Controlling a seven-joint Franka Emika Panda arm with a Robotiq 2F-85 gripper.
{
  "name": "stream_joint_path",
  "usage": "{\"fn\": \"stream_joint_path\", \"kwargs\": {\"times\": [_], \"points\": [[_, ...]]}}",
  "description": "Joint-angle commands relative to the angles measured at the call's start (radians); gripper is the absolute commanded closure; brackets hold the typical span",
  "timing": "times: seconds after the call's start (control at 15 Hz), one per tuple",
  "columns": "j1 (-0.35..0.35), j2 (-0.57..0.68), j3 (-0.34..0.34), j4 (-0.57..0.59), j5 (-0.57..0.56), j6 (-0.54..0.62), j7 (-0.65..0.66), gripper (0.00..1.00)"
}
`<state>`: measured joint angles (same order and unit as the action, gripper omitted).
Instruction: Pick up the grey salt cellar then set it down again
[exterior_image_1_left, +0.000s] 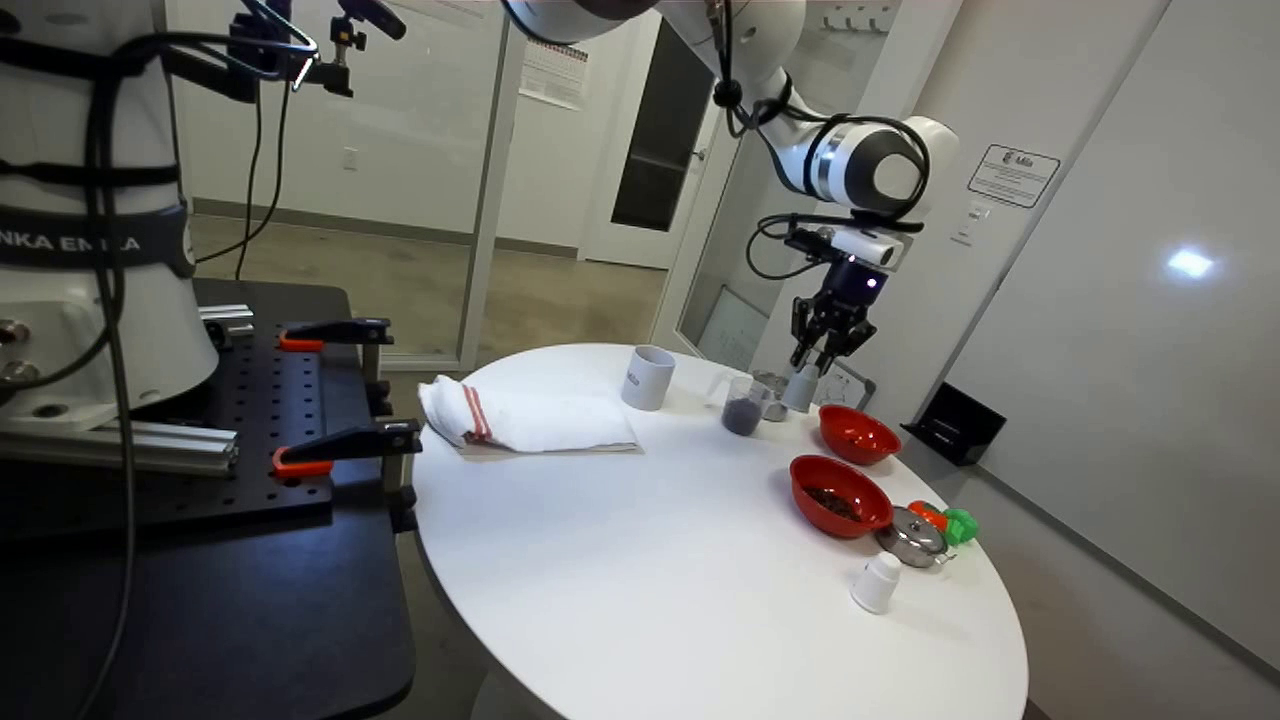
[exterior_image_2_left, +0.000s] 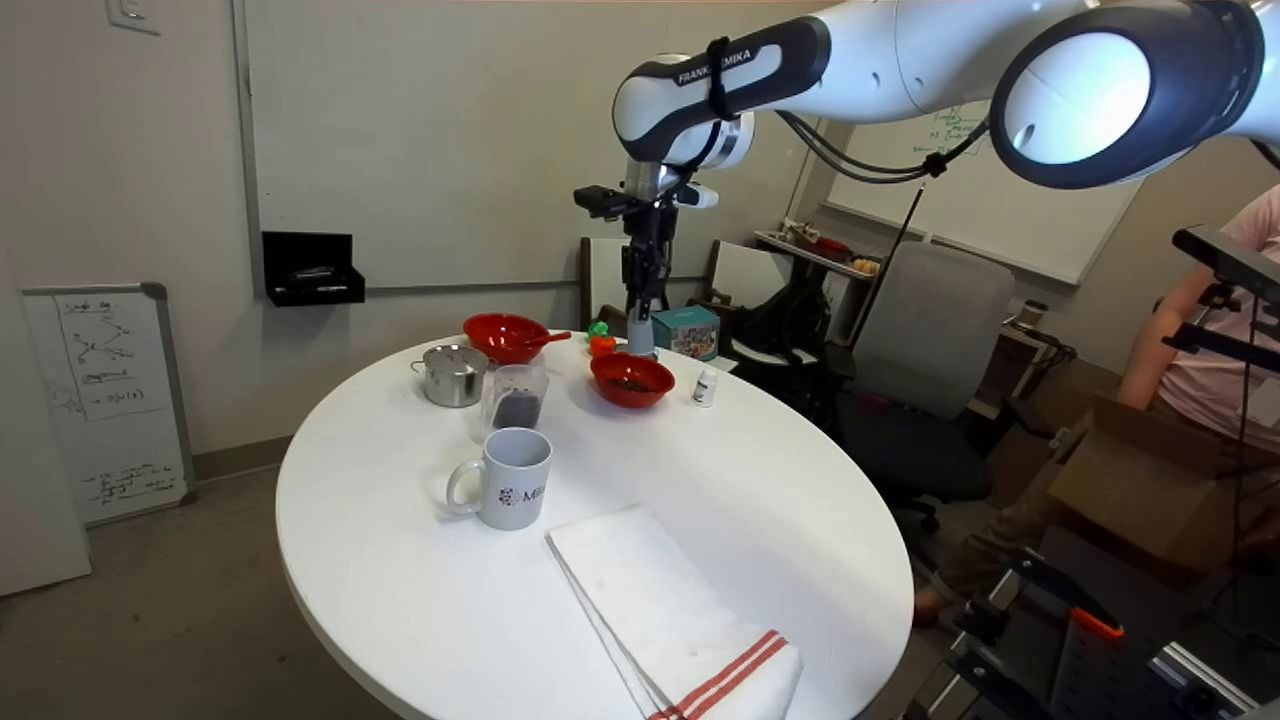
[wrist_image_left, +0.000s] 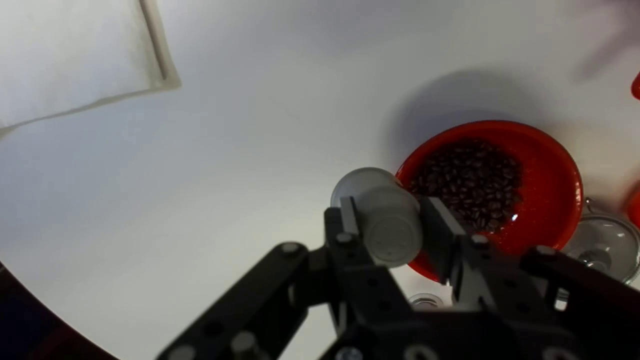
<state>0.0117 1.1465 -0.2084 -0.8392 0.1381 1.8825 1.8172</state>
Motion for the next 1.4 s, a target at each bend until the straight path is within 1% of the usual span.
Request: {"fn": "stream_joint_path", "kwargs": {"times": [0.0,0.33,0.4,0.67,0.73,0.87,1.0,1.2,1.33], "points": [[0.000,0.000,0.002,0.000,0.000,0.002,-0.006,0.90],[-0.004,0.005,0.023,-0.013,0.020,0.011,-0.007,0.90],[-0.012,0.019,0.034,-0.007,0.030,0.007,-0.006,0.90],[-0.026,0.076,0.042,0.008,0.032,0.006,0.023,0.90],[-0.031,0.090,0.042,0.009,0.029,0.011,0.022,0.90],[-0.036,0.119,0.041,0.011,0.018,0.057,-0.005,0.90],[-0.044,0.137,0.052,0.011,0.012,0.108,-0.068,0.90],[-0.066,0.149,0.094,-0.003,0.020,0.228,-0.215,0.90],[-0.091,0.158,0.138,-0.006,0.036,0.285,-0.305,0.90]]}}
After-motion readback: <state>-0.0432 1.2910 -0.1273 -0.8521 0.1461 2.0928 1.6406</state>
